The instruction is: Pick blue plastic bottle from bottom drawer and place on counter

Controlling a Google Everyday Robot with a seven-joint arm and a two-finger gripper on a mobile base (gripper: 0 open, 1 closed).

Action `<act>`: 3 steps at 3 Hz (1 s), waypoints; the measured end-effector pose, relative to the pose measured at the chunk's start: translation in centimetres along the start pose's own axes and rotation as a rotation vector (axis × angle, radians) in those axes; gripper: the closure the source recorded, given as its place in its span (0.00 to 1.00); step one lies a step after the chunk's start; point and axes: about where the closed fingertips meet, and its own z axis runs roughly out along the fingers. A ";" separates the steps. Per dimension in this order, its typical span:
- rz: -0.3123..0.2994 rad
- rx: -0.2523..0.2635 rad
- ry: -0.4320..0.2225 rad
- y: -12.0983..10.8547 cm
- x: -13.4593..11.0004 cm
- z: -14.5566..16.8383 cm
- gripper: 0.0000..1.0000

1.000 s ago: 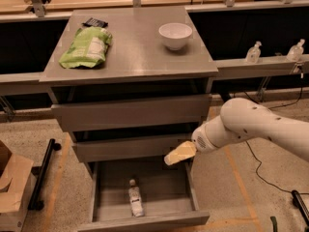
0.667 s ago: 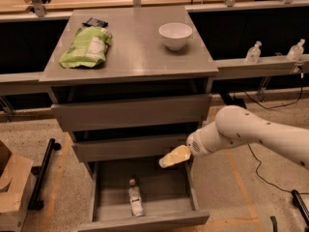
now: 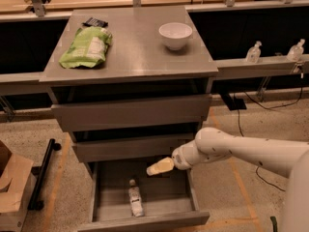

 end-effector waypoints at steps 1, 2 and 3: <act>0.014 -0.004 0.000 -0.3 0.4 1.1 0.00; 0.041 0.007 -0.005 -1.1 0.6 3.1 0.00; 0.057 0.041 0.027 -2.7 1.3 7.6 0.00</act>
Offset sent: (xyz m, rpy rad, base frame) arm 0.0194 0.0126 -0.0627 -0.0006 0.0263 -0.0934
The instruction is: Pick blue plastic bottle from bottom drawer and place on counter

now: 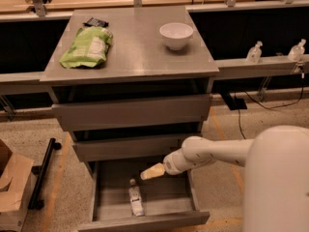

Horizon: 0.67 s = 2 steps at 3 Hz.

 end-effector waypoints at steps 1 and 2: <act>0.016 0.040 0.051 -1.5 0.9 4.8 0.00; 0.014 0.039 0.064 -1.3 1.1 5.6 0.00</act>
Offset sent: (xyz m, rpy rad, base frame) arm 0.0080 0.0115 -0.0471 -0.0528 0.0342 -0.0079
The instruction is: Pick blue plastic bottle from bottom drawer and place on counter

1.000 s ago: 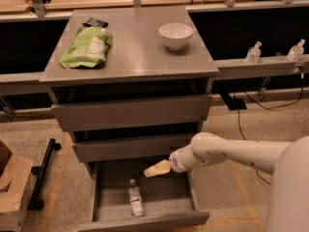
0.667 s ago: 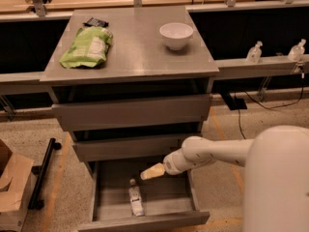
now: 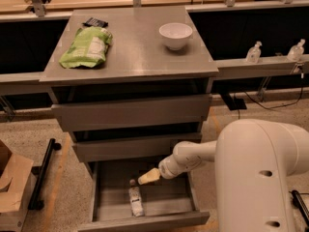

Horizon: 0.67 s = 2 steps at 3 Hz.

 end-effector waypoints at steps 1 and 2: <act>0.009 -0.039 0.005 -0.2 0.4 1.0 0.00; 0.048 -0.090 -0.017 -0.9 0.4 4.6 0.00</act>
Offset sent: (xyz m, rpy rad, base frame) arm 0.0149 0.0265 -0.1016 0.1732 0.0794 -0.0623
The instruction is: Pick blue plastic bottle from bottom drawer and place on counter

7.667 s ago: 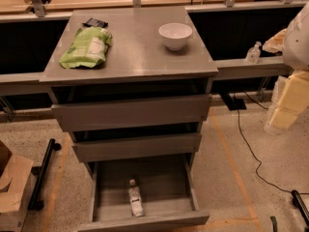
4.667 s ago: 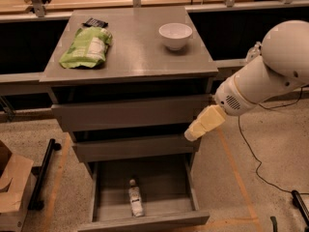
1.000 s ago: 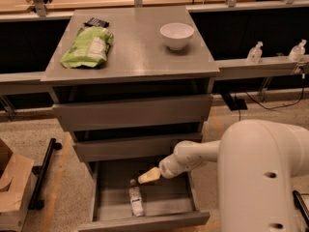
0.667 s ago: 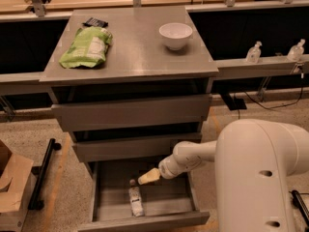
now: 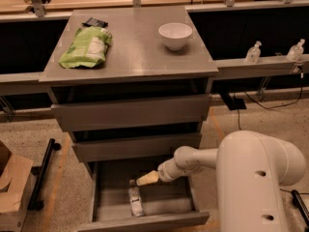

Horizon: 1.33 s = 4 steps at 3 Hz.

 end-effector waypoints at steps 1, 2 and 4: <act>0.041 -0.021 0.002 -1.5 0.6 4.7 0.00; 0.059 -0.020 0.048 -2.2 1.4 9.8 0.00; 0.057 -0.024 0.076 -2.5 1.7 11.6 0.00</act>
Offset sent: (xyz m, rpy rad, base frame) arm 0.0130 0.0632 -0.1515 -0.0248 0.1264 -0.0002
